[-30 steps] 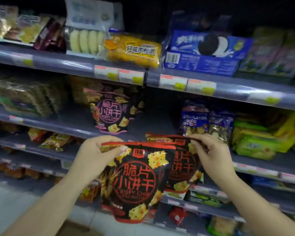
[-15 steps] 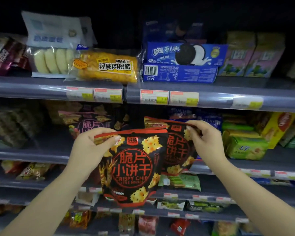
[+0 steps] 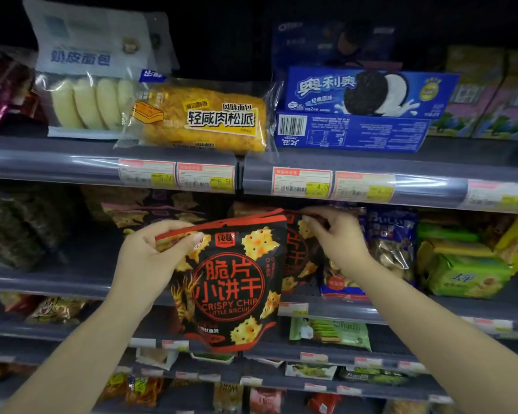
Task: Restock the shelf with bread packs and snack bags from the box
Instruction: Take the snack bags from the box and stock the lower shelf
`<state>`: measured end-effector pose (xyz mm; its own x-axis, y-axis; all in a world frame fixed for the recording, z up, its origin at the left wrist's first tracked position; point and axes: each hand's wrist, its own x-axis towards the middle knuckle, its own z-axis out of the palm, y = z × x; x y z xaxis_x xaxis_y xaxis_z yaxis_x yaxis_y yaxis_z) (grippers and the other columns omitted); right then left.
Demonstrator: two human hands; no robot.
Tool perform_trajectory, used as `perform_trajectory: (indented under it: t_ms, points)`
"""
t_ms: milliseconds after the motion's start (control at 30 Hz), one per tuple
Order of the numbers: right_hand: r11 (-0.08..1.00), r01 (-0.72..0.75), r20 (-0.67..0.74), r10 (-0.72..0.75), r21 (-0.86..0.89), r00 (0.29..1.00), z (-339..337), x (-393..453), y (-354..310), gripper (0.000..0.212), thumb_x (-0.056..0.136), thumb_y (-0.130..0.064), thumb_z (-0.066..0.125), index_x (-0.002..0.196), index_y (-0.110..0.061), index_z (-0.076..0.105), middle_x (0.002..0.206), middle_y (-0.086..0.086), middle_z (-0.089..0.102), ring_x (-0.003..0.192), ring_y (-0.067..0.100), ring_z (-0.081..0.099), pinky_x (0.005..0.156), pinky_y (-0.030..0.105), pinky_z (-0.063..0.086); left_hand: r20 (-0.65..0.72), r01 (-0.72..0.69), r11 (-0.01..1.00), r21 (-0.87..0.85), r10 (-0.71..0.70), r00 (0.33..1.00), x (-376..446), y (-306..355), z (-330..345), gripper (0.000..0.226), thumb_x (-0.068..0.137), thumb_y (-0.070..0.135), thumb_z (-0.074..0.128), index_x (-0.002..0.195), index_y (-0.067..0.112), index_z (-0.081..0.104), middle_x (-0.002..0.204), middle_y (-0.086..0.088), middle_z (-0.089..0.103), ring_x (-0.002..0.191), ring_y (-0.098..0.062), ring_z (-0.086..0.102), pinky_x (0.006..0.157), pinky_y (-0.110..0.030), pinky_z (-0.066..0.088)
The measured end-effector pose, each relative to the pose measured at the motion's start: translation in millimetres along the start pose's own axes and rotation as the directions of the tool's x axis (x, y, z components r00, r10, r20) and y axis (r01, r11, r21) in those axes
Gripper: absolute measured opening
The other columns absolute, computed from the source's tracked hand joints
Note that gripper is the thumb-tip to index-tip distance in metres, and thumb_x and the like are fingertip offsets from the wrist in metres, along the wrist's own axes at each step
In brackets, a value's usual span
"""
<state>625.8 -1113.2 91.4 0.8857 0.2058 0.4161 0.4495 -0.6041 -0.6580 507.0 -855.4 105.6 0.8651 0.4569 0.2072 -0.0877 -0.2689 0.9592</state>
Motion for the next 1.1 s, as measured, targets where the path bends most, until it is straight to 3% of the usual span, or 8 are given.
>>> perform_trajectory:
  t_ms: [133, 267, 367, 533, 733, 867, 967, 1100]
  points:
    - [0.998, -0.055, 0.013, 0.055, -0.019, 0.998, 9.7, 7.5, 0.1, 0.028, 0.092, -0.021, 0.06, 0.118, -0.017, 0.066, 0.114, 0.0, 0.068, 0.106, 0.014, 0.06, 0.083, 0.01, 0.038, -0.01, 0.037, 0.999, -0.028, -0.038, 0.999, 2.1, -10.9, -5.4, 0.011, 0.074, 0.018, 0.078, 0.081, 0.026, 0.074, 0.08, 0.007, 0.075, 0.076, -0.007, 0.07, 0.068, -0.027, 0.051]
    - [0.988, -0.122, -0.039, 0.127, 0.095, 0.991, 8.5, 10.3, 9.5, 0.034, 0.087, -0.025, 0.066, 0.118, -0.014, 0.064, 0.111, -0.001, 0.067, 0.102, 0.013, 0.061, 0.075, 0.004, 0.039, 0.006, 0.027, 0.999, -0.039, -0.027, 1.0, 4.6, -13.1, -4.1, 0.013, 0.074, 0.018, 0.078, 0.079, 0.029, 0.074, 0.08, 0.01, 0.074, 0.077, -0.005, 0.07, 0.069, -0.025, 0.051]
    - [0.979, -0.128, -0.056, 0.139, 0.157, 0.989, 9.3, 1.1, 16.7, 0.041, 0.085, -0.023, 0.068, 0.123, -0.013, 0.057, 0.119, -0.001, 0.062, 0.115, 0.017, 0.056, 0.091, 0.022, 0.044, 0.028, -0.011, 0.999, -0.043, 0.012, 1.0, 7.2, -7.8, 2.7, 0.014, 0.075, 0.016, 0.077, 0.079, 0.029, 0.073, 0.079, 0.011, 0.074, 0.076, -0.003, 0.069, 0.066, -0.018, 0.05]
    - [0.983, -0.122, -0.172, 0.145, 0.136, 0.974, 8.7, -23.5, 22.2, 0.059, 0.083, -0.026, 0.071, 0.135, -0.017, 0.045, 0.132, -0.005, 0.051, 0.124, 0.01, 0.046, 0.102, 0.028, 0.039, 0.109, -0.045, 0.997, -0.057, 0.051, 0.993, 13.4, 2.9, 23.4, 0.013, 0.077, 0.015, 0.075, 0.081, 0.027, 0.074, 0.079, 0.008, 0.075, 0.075, -0.007, 0.07, 0.064, -0.021, 0.054]
    - [0.936, -0.112, -0.173, 0.178, 0.335, 0.969, 2.9, -72.2, 3.4, 0.043, 0.093, -0.045, 0.044, 0.133, -0.029, 0.049, 0.135, -0.007, 0.054, 0.127, 0.007, 0.049, 0.105, 0.041, 0.044, 0.173, -0.037, 0.99, -0.139, 0.061, 0.983, 12.0, 7.7, 56.3, 0.01, 0.077, 0.016, 0.076, 0.08, 0.026, 0.073, 0.077, 0.004, 0.075, 0.073, -0.01, 0.07, 0.058, -0.019, 0.053]
    - [0.85, -0.185, -0.118, 0.276, 0.493, 0.954, 3.1, -91.6, -1.6, 0.043, 0.087, -0.063, 0.041, 0.124, -0.044, 0.048, 0.128, -0.016, 0.057, 0.12, -0.002, 0.052, 0.099, 0.028, 0.046, 0.229, -0.064, 0.988, -0.143, 0.096, 0.969, 17.7, 11.6, 71.2, 0.013, 0.076, 0.015, 0.076, 0.079, 0.027, 0.072, 0.075, 0.008, 0.074, 0.07, -0.006, 0.07, 0.055, -0.017, 0.051]
    - [0.79, -0.225, -0.048, 0.306, 0.571, 0.951, 4.3, -95.6, -2.4, 0.043, 0.082, -0.044, 0.058, 0.123, -0.042, 0.045, 0.121, -0.02, 0.057, 0.111, -0.01, 0.055, 0.088, 0.014, 0.047, 0.26, -0.098, 0.988, -0.121, 0.126, 0.957, 22.1, 12.5, 78.4, 0.014, 0.076, 0.018, 0.077, 0.079, 0.031, 0.073, 0.077, 0.009, 0.074, 0.073, -0.007, 0.07, 0.059, -0.021, 0.053]
    - [0.826, -0.26, -0.106, 0.357, 0.5, 0.928, 19.1, -94.1, 0.6, 0.06, 0.079, -0.025, 0.073, 0.132, -0.023, 0.045, 0.124, -0.013, 0.058, 0.116, 0.0, 0.055, 0.094, 0.024, 0.05, 0.284, -0.124, 0.985, -0.12, 0.153, 0.947, 28.5, 7.0, 86.7, 0.017, 0.076, 0.019, 0.077, 0.078, 0.035, 0.073, 0.081, 0.01, 0.074, 0.078, -0.012, 0.07, 0.063, -0.027, 0.054]
